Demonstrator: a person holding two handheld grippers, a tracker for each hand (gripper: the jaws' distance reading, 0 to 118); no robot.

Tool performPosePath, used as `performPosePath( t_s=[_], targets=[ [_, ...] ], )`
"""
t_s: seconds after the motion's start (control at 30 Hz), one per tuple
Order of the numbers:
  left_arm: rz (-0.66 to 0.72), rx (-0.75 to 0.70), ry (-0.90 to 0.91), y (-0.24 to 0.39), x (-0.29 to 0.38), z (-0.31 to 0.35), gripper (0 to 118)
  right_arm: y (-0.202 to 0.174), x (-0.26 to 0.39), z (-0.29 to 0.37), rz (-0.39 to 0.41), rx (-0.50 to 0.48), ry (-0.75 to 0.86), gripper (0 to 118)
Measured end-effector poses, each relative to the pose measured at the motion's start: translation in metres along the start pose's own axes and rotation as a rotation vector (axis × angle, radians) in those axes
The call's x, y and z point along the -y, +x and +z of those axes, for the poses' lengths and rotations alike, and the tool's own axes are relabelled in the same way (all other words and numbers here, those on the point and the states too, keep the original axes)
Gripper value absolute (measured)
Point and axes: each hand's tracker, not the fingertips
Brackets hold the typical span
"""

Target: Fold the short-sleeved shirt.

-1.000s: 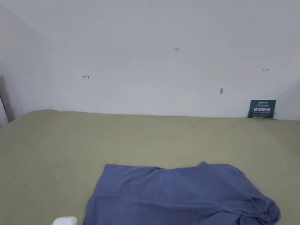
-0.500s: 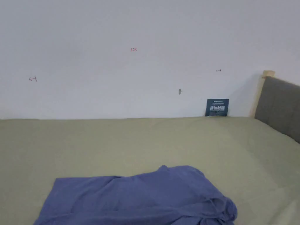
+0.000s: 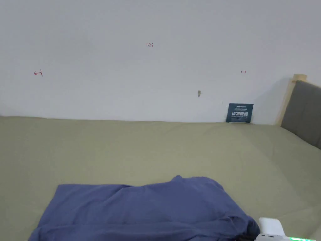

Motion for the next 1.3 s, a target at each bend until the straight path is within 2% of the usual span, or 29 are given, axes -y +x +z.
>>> performPosePath(
  t_s=[0.03,0.07,0.1,0.13,0.2,0.27,0.57,0.7,0.83,1.0,1.13,1.2,1.3],
  targets=[
    [0.006,0.003,-0.001,-0.002,-0.001,0.0,7,-0.003,0.0,0.002,0.013,0.0,0.025,41],
    [0.009,0.008,-0.002,-0.003,-0.001,0.0,7,-0.005,0.001,0.005,0.038,-0.029,0.04,41],
    [0.009,0.012,-0.003,-0.003,-0.002,0.001,7,-0.011,0.002,0.011,0.062,-0.039,0.073,18],
    [0.006,0.015,-0.004,-0.003,-0.003,0.002,7,-0.016,0.005,0.019,0.083,0.007,0.1,8],
    [-0.007,0.026,-0.003,-0.008,-0.006,0.005,7,-0.018,0.005,0.027,0.081,-0.015,0.079,6],
    [-0.005,0.045,0.01,-0.011,-0.008,0.013,7,-0.014,0.007,0.039,0.044,-0.041,0.059,6],
    [0.051,0.18,0.065,-0.026,-0.013,0.056,7,0.027,0.016,0.107,-0.218,-0.202,0.083,6],
    [0.036,0.201,0.065,-0.03,0.001,0.078,7,0.03,0.031,0.136,-0.134,-0.153,0.083,5],
    [0.023,0.203,0.06,-0.04,0.026,0.098,7,0.039,0.053,0.161,-0.16,-0.174,0.034,5],
    [0.061,0.21,0.037,-0.052,0.056,0.107,7,0.033,0.084,0.177,-0.117,-0.164,0.019,5],
    [0.111,0.206,0.018,-0.064,0.081,0.113,7,0.039,0.112,0.183,-0.14,-0.17,-0.035,5],
    [0.124,0.202,0.007,-0.069,0.09,0.109,7,0.044,0.121,0.178,-0.149,-0.135,-0.058,5],
    [0.124,0.182,-0.016,-0.071,0.095,0.095,7,0.053,0.122,0.161,-0.212,-0.1,-0.062,5]
  ],
)
